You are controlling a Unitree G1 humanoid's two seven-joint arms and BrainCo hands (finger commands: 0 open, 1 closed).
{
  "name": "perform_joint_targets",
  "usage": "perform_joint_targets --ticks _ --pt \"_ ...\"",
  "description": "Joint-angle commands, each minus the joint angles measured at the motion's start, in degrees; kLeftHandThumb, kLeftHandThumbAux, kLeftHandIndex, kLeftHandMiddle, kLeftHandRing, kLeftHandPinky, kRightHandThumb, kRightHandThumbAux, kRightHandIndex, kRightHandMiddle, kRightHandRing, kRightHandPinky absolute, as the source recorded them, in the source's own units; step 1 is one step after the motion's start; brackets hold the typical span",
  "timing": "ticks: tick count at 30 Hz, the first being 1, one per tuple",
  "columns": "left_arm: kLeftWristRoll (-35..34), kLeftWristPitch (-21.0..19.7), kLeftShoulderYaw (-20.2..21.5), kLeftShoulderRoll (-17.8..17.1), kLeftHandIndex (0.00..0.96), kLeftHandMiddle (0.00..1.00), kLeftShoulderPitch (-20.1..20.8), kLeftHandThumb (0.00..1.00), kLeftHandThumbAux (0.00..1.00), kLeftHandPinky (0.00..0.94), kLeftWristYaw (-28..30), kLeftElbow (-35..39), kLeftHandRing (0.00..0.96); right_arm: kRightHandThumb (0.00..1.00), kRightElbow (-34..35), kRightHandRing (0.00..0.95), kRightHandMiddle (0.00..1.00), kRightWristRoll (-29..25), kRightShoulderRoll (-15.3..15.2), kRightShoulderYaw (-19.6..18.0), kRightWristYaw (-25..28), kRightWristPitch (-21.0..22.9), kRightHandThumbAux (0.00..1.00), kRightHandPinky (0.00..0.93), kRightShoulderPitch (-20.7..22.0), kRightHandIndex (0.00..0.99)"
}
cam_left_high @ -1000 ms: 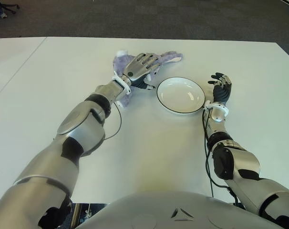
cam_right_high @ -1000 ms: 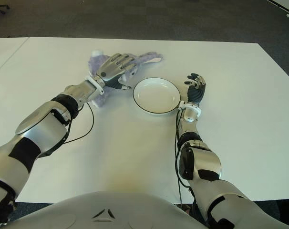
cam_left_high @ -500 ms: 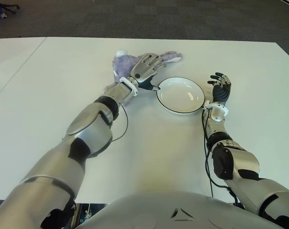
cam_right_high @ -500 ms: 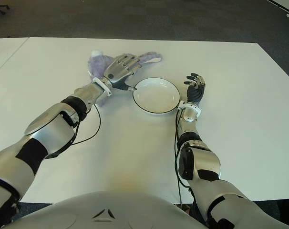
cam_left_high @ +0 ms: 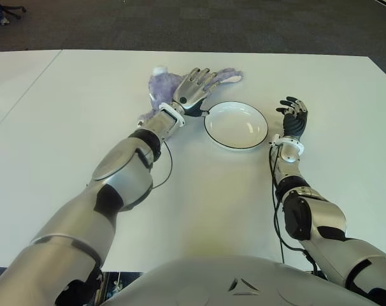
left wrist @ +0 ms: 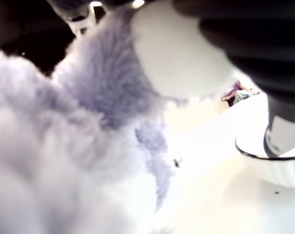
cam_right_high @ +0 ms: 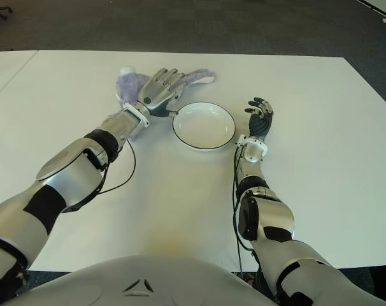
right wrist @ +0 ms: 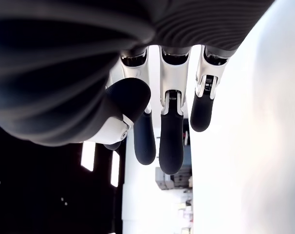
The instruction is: Put the doll into the plate.
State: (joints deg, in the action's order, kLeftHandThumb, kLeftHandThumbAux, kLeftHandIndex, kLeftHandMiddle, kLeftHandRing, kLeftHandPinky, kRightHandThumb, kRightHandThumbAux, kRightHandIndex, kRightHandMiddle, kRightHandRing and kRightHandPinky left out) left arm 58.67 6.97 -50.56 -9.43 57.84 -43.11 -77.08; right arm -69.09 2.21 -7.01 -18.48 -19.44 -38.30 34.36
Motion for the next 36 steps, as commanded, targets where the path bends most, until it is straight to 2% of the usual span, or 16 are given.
perform_joint_targets --ticks 1,3,9,15,17,20,32,36 --pt "1.84 -2.54 -1.2 -2.42 0.0 0.0 -0.56 0.14 0.608 0.002 -1.16 -2.75 0.0 1.0 -7.95 0.464 0.372 -0.65 9.06 0.2 0.81 2.05 0.658 0.246 -14.73 0.301" --pt "1.84 -2.84 -1.24 -2.41 0.0 0.0 -0.66 0.146 0.611 0.003 -1.37 -2.77 0.0 1.0 -7.96 0.464 0.372 -0.64 8.99 0.22 0.82 2.05 0.658 0.246 -14.77 0.301" --pt "1.91 -3.58 -1.22 -2.81 0.05 0.017 -1.2 0.252 0.619 0.022 -3.43 -2.65 0.006 1.0 -8.01 0.464 0.369 -1.96 8.92 -0.93 2.53 2.64 0.658 0.251 -14.66 0.304" --pt "2.27 -3.84 -1.48 -3.06 0.066 0.024 -1.28 0.281 0.606 0.015 -4.5 -2.69 0.009 1.0 -8.02 0.463 0.372 -2.4 8.86 -1.66 3.39 3.02 0.658 0.256 -14.48 0.303" --pt "2.35 -3.88 -1.55 -3.32 0.064 0.023 -1.27 0.314 0.584 0.003 -4.91 -2.7 0.005 1.0 -8.02 0.464 0.361 -2.04 8.79 -1.49 3.01 3.0 0.659 0.203 -14.48 0.308" --pt "2.33 -3.84 -1.54 -3.57 0.057 0.019 -1.17 0.335 0.565 0.0 -5.28 -2.69 0.003 1.0 -8.02 0.464 0.355 -1.75 8.66 -1.32 2.74 2.97 0.658 0.184 -14.48 0.309" --pt "1.98 -3.9 -1.2 -4.19 0.046 0.007 -0.75 0.348 0.523 0.0 -4.78 -2.65 0.002 1.0 -7.96 0.463 0.357 -1.84 8.54 -1.43 2.47 3.16 0.658 0.217 -14.3 0.299" --pt "1.61 -3.61 -0.88 -4.32 0.049 0.008 -0.75 0.333 0.516 0.007 -4.36 -2.52 0.007 1.0 -8.0 0.464 0.348 -1.5 8.45 -1.18 1.92 3.39 0.658 0.177 -14.27 0.307"
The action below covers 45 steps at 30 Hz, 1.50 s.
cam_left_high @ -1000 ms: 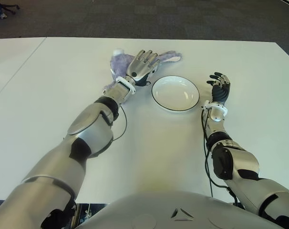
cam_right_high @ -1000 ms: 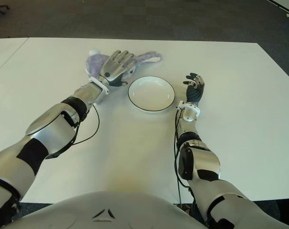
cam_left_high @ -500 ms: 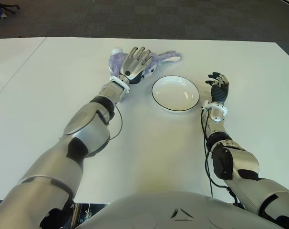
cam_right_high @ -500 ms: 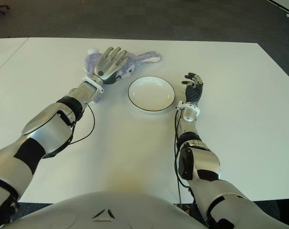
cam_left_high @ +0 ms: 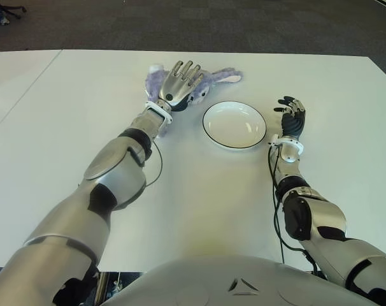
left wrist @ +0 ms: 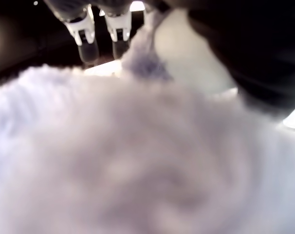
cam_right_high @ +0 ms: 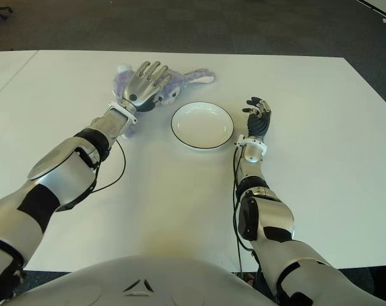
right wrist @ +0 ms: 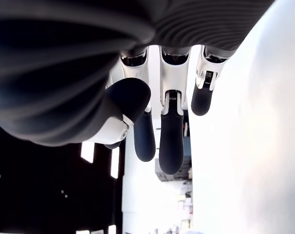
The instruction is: Put the doll into the plate.
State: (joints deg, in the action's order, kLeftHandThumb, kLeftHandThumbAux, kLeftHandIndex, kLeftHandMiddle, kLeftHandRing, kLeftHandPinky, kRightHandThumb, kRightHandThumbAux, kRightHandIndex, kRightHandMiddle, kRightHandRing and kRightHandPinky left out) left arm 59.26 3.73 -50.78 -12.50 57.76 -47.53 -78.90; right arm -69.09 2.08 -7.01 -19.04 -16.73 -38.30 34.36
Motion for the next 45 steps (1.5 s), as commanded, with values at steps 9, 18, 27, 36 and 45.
perform_joint_targets --ticks 9,18,27,36,45 --pt "0.16 0.41 0.0 -1.27 0.05 0.018 -0.64 0.337 0.5 0.017 0.73 -0.61 0.019 1.0 -7.97 0.464 0.345 -1.09 8.57 -0.31 -1.16 3.37 0.658 0.192 -14.02 0.309" --pt "-1.32 1.19 1.55 -1.54 0.073 0.051 -0.4 0.375 0.474 0.042 1.37 -0.67 0.047 1.0 -7.96 0.464 0.352 -1.53 8.63 -0.73 -0.69 2.96 0.659 0.22 -14.18 0.302" --pt "-3.58 2.38 4.1 -1.7 0.269 0.277 -0.54 0.457 0.46 0.33 2.01 -0.86 0.279 1.0 -7.99 0.464 0.35 -1.24 8.42 -0.47 -0.76 3.11 0.658 0.229 -14.2 0.304" --pt "-9.76 3.39 10.66 -0.94 0.435 0.7 -0.94 0.713 0.701 0.716 12.46 -1.34 0.712 1.0 -7.92 0.479 0.349 -3.29 8.7 -2.15 2.17 3.26 0.692 0.36 -14.08 0.275" --pt "-14.53 3.95 15.72 -0.21 0.439 0.802 -1.07 0.721 0.703 0.781 19.22 -1.03 0.8 1.0 -7.85 0.424 0.361 -4.31 8.88 -3.56 4.51 3.34 0.697 0.464 -14.07 0.264"
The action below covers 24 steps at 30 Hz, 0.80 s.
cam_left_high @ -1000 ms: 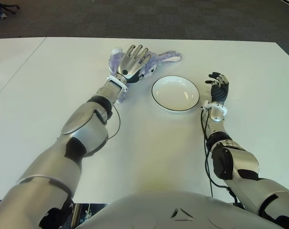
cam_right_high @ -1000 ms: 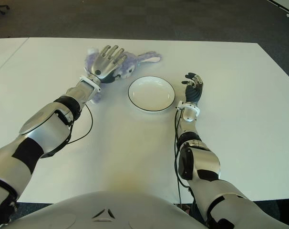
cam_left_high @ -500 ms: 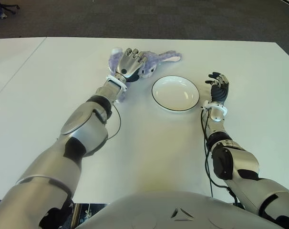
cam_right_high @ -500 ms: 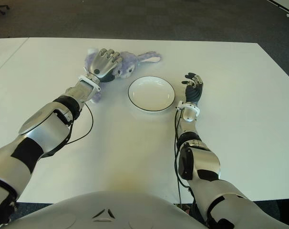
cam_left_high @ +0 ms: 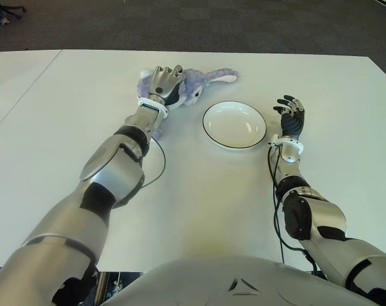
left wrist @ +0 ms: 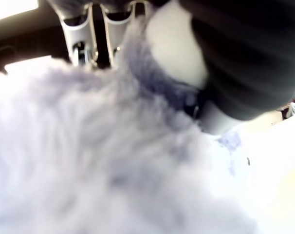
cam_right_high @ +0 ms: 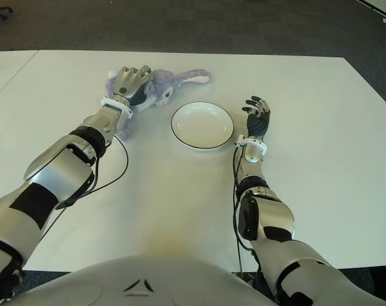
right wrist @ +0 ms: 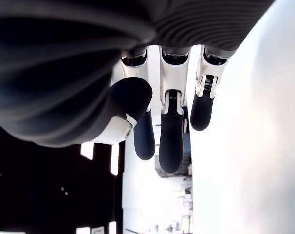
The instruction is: Put the doll into the plate.
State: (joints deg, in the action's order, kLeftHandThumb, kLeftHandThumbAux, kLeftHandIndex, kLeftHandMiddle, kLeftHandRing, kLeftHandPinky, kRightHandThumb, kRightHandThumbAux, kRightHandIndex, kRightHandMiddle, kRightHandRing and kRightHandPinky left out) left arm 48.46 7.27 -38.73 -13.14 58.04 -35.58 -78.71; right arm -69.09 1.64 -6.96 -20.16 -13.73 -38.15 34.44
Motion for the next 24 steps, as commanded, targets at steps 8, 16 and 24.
perform_joint_targets --ticks 8,16,24 --pt "-5.59 0.99 6.39 0.87 0.441 0.815 -1.56 0.725 0.699 0.764 7.44 -0.91 0.8 1.0 -7.86 0.429 0.358 -3.48 8.87 -2.95 1.02 3.81 0.696 0.464 -13.96 0.252" --pt "-6.21 0.87 8.0 1.11 0.441 0.811 -1.49 0.723 0.7 0.758 7.56 -0.83 0.793 1.0 -7.89 0.431 0.353 -3.64 8.93 -3.41 1.49 4.09 0.695 0.478 -13.7 0.26" --pt "-6.27 1.4 8.74 1.07 0.44 0.81 -1.44 0.722 0.7 0.756 6.63 -0.73 0.79 1.0 -7.92 0.435 0.359 -3.24 8.79 -3.22 1.35 3.6 0.694 0.478 -13.7 0.279"
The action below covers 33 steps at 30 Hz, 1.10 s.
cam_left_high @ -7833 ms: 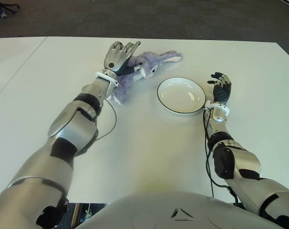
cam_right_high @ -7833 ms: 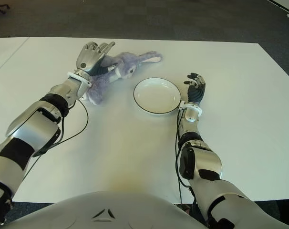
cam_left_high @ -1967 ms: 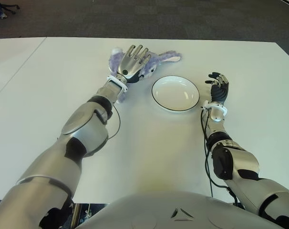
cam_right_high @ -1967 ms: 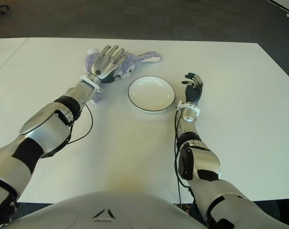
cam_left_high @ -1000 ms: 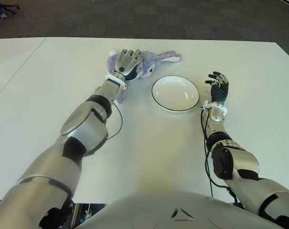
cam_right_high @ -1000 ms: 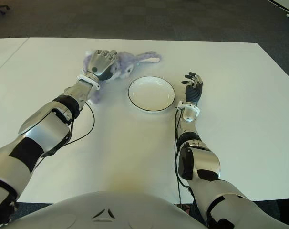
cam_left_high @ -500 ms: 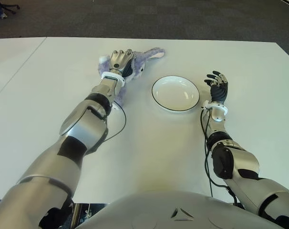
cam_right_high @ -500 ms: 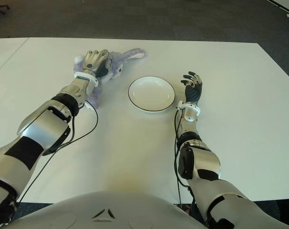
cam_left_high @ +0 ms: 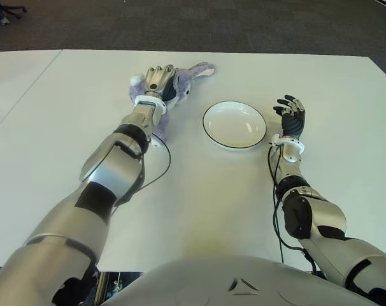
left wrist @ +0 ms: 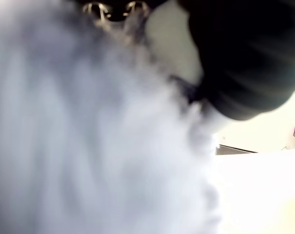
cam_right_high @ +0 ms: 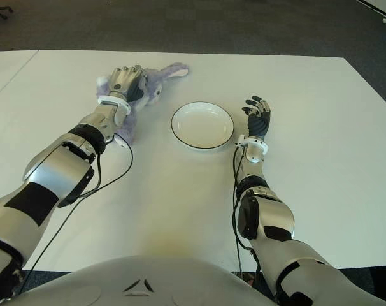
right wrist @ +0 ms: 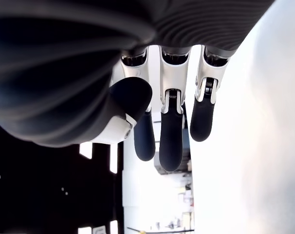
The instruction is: Put the doll into the plate.
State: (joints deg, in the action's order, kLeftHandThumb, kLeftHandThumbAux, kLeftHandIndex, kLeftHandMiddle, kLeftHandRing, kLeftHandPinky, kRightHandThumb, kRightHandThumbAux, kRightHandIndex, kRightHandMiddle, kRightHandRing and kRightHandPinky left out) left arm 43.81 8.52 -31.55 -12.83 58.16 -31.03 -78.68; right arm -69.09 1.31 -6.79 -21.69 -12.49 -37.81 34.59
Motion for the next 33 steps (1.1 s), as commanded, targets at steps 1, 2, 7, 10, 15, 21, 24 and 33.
perform_joint_targets --ticks 1,2,7,10,15,21,24,33 --pt "-1.69 0.41 1.7 0.68 0.44 0.81 -1.48 0.722 0.699 0.76 1.91 -0.72 0.791 1.0 -7.91 0.437 0.357 -3.1 8.67 -1.85 0.35 3.18 0.693 0.48 -13.84 0.282" --pt "-1.72 0.59 1.81 0.62 0.44 0.81 -1.43 0.722 0.7 0.761 1.79 -0.68 0.791 1.0 -7.91 0.437 0.355 -3.22 8.7 -1.96 0.5 3.12 0.693 0.481 -13.84 0.283" --pt "-1.53 1.51 2.4 0.15 0.44 0.815 -0.22 0.722 0.7 0.79 1.38 -0.31 0.796 1.0 -7.92 0.436 0.36 -2.6 8.68 -1.59 -0.27 2.66 0.693 0.484 -13.95 0.288" --pt "-1.12 2.82 2.39 -0.29 0.44 0.82 1.3 0.723 0.699 0.798 0.18 0.32 0.801 1.0 -7.92 0.439 0.362 -2.31 8.67 -1.36 -0.68 2.6 0.694 0.465 -14.0 0.286" --pt "-0.26 4.62 1.83 -0.62 0.44 0.822 2.77 0.723 0.699 0.804 -2.24 1.07 0.804 1.0 -7.94 0.456 0.357 -2.08 8.8 -1.16 -1.42 2.79 0.7 0.404 -13.86 0.281" --pt "0.71 6.44 1.01 -0.44 0.441 0.822 4.85 0.724 0.699 0.802 -5.25 1.79 0.807 1.0 -7.95 0.504 0.35 -1.15 8.74 -0.31 -3.23 2.84 0.704 0.362 -13.9 0.289" --pt "1.1 7.29 0.6 -0.42 0.44 0.824 5.81 0.725 0.699 0.801 -6.56 2.06 0.81 1.0 -7.99 0.476 0.354 -1.09 8.69 -0.21 -3.34 3.04 0.7 0.395 -13.9 0.301" --pt "3.7 9.05 -1.6 -0.4 0.44 0.826 10.25 0.728 0.699 0.799 -10.49 3.84 0.817 1.0 -8.08 0.509 0.361 -0.83 8.39 -0.04 -3.14 3.31 0.706 0.354 -13.84 0.294"
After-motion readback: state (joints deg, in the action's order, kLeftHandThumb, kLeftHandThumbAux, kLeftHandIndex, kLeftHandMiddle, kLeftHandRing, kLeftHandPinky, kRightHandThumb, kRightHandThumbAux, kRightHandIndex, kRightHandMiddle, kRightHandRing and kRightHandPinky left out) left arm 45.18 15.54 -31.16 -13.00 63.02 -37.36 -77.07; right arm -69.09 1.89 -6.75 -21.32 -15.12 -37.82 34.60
